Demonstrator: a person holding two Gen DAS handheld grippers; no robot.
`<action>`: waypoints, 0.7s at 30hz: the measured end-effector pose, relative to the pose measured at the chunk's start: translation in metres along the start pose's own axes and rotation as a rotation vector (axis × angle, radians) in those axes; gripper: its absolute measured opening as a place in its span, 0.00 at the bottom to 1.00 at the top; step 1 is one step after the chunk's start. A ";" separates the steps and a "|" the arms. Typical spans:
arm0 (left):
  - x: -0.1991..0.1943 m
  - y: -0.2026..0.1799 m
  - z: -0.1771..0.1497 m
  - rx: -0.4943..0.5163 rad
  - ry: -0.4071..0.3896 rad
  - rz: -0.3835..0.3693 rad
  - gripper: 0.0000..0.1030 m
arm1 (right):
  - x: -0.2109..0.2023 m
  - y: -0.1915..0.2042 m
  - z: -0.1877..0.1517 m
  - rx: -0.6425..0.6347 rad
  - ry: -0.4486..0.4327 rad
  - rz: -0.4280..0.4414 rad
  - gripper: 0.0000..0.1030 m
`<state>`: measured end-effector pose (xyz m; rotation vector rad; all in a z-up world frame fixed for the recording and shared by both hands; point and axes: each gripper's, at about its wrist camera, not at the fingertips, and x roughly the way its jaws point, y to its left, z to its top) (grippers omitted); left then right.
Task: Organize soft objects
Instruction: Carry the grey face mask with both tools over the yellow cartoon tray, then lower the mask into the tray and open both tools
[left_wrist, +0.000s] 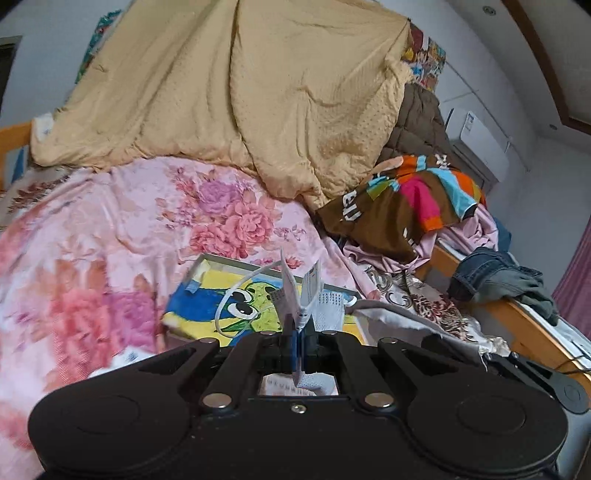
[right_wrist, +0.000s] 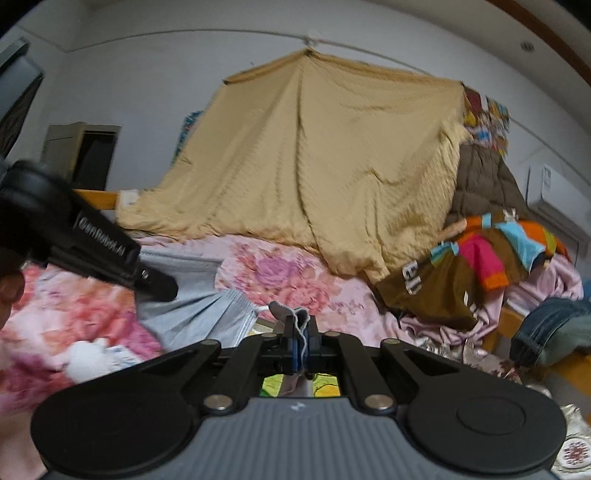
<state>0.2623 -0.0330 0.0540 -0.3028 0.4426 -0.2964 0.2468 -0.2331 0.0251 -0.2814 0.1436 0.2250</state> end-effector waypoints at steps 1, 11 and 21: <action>0.014 0.001 0.001 0.001 0.011 0.000 0.01 | 0.012 -0.005 -0.003 0.013 0.007 -0.004 0.03; 0.136 0.007 -0.002 -0.010 0.076 -0.024 0.01 | 0.094 -0.057 -0.043 0.233 0.117 0.009 0.03; 0.206 0.004 -0.014 -0.023 0.181 -0.060 0.01 | 0.125 -0.093 -0.070 0.390 0.260 0.000 0.06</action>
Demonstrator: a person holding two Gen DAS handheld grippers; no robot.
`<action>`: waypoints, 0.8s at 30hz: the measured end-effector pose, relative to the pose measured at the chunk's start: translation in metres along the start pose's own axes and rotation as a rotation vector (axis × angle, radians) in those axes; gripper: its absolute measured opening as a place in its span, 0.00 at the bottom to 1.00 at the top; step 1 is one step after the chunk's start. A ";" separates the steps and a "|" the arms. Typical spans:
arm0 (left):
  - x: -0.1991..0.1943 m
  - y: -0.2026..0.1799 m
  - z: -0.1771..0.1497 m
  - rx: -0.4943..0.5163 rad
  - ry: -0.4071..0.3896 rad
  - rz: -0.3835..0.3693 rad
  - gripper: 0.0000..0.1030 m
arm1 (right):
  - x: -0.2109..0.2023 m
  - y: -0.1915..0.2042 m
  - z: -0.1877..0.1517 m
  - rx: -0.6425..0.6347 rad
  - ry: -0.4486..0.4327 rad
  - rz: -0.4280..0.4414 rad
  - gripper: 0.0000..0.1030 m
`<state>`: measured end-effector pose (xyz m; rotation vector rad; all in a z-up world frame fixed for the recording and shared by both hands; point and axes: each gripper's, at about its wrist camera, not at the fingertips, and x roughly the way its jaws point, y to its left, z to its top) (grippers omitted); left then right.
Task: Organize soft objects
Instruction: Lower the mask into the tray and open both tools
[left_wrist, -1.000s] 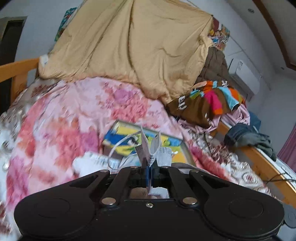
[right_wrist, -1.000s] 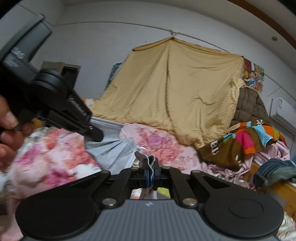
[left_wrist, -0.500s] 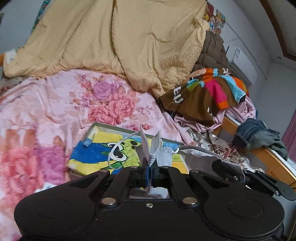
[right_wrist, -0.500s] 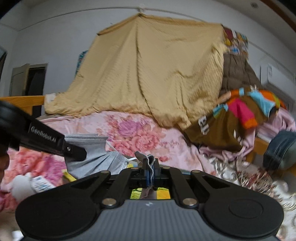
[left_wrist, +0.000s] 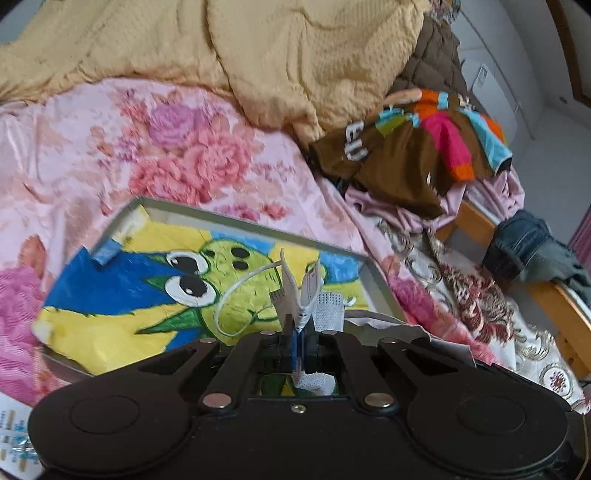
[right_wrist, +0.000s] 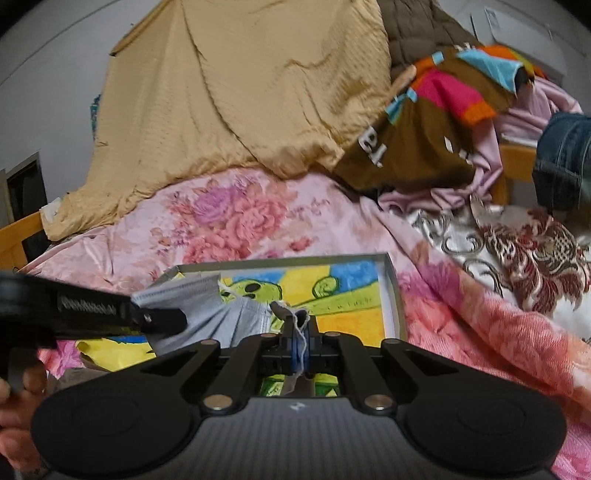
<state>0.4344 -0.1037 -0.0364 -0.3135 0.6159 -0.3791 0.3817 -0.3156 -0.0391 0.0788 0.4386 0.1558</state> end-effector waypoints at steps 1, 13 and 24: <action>0.005 -0.001 -0.001 0.003 0.015 0.009 0.01 | 0.001 -0.002 0.000 0.009 0.013 -0.011 0.09; 0.021 0.005 -0.011 0.000 0.121 0.174 0.19 | 0.000 -0.010 0.002 0.063 0.062 -0.029 0.52; -0.038 -0.012 -0.005 0.033 -0.007 0.190 0.67 | -0.048 -0.002 0.017 0.022 -0.036 -0.031 0.91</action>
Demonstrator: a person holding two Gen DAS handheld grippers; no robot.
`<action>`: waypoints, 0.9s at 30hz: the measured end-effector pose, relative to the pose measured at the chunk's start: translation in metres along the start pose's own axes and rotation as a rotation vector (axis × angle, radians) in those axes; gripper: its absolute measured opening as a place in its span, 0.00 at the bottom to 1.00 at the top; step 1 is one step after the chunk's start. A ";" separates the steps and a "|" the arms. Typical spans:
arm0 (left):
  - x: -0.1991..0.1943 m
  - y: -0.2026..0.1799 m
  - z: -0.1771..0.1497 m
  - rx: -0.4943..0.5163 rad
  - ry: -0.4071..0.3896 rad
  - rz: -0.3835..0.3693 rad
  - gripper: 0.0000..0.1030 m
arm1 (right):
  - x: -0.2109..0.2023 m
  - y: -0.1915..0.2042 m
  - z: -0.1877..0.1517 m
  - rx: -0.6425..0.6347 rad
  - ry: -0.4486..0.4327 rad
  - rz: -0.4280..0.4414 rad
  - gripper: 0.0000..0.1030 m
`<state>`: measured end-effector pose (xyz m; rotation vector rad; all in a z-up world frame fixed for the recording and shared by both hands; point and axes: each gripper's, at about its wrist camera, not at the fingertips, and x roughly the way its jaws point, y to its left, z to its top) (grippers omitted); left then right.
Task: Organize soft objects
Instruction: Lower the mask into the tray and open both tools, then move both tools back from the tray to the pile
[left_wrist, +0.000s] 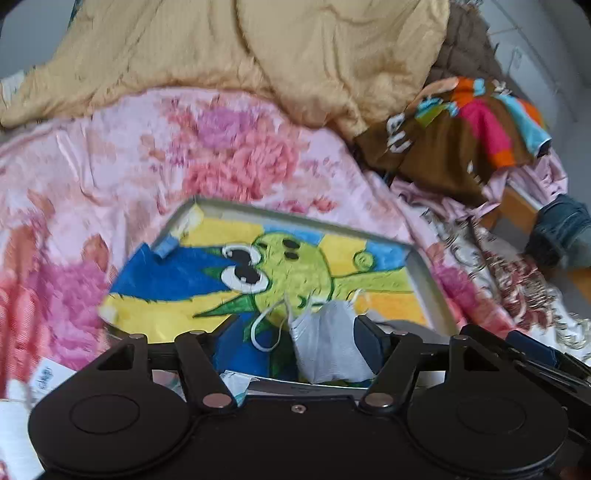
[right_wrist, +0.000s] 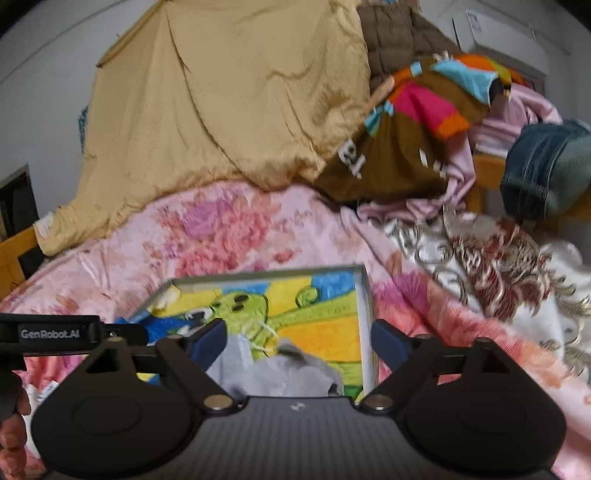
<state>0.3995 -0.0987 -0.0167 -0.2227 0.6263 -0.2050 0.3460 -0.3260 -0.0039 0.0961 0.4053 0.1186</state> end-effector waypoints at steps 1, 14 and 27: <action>-0.008 0.000 0.001 0.006 -0.011 -0.004 0.69 | -0.008 0.002 0.002 -0.004 -0.015 0.003 0.95; -0.127 0.005 -0.011 0.045 -0.162 -0.020 0.95 | -0.109 0.047 0.011 -0.060 -0.141 0.002 1.00; -0.215 0.027 -0.043 0.104 -0.210 -0.047 0.99 | -0.189 0.103 -0.018 -0.080 -0.180 -0.056 1.00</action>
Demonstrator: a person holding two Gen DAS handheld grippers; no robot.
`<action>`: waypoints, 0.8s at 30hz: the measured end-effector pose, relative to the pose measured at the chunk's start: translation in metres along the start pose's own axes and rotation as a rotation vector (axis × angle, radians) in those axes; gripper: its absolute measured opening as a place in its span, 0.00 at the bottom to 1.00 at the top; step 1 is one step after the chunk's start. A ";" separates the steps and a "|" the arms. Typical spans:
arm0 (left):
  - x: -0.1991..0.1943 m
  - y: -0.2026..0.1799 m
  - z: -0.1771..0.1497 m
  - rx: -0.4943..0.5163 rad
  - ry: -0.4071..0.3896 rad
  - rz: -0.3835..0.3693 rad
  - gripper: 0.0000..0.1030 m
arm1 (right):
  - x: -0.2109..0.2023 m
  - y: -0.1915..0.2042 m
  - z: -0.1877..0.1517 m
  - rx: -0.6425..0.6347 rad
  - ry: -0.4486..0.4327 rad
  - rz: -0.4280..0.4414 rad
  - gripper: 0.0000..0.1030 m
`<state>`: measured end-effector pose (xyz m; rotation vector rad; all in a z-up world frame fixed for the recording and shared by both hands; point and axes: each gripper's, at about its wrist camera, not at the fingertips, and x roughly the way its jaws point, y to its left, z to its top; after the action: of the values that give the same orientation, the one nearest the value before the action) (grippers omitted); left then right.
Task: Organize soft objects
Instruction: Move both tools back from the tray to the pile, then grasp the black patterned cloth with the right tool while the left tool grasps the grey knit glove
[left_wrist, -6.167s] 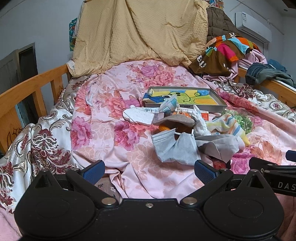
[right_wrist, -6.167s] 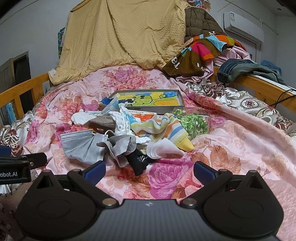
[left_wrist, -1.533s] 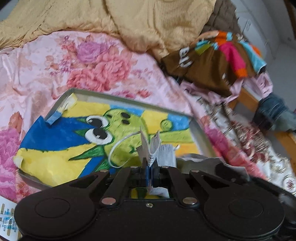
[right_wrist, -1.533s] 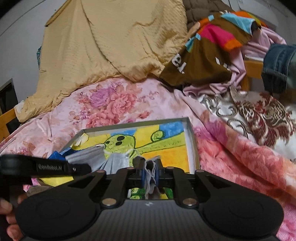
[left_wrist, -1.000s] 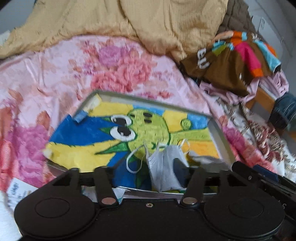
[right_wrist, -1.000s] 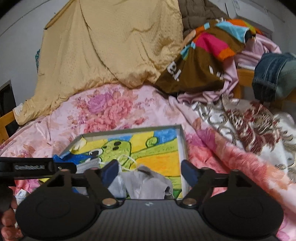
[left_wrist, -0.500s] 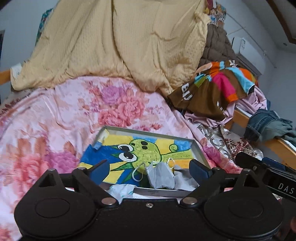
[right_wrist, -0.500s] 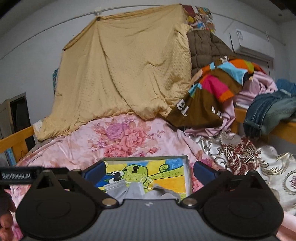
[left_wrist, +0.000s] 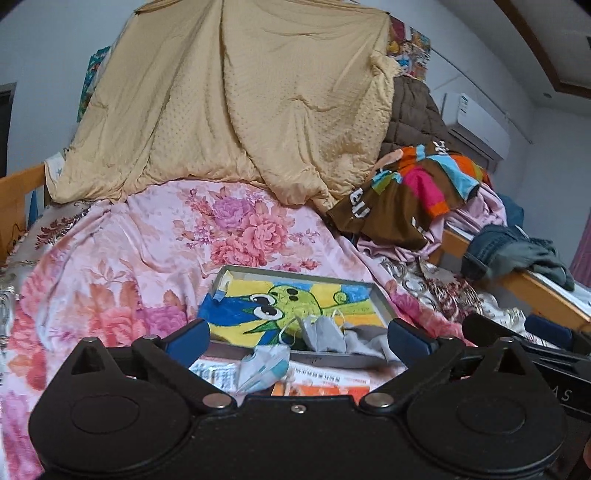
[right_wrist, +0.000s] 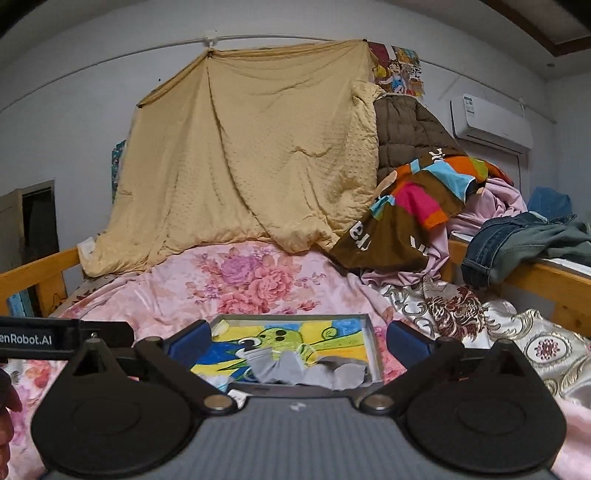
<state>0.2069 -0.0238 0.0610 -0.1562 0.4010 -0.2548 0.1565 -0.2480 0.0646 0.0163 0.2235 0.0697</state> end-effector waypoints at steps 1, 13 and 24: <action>-0.006 0.002 -0.001 0.007 -0.001 -0.001 0.99 | -0.004 0.002 -0.001 0.002 0.004 0.005 1.00; -0.063 0.010 -0.013 0.259 0.040 -0.044 0.99 | -0.045 0.026 -0.019 -0.020 0.110 0.030 1.00; -0.063 0.022 -0.044 0.410 0.137 -0.147 0.99 | -0.072 0.029 -0.069 -0.083 0.252 0.014 1.00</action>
<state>0.1374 0.0103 0.0399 0.2362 0.4651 -0.4888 0.0697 -0.2235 0.0142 -0.0740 0.4721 0.0954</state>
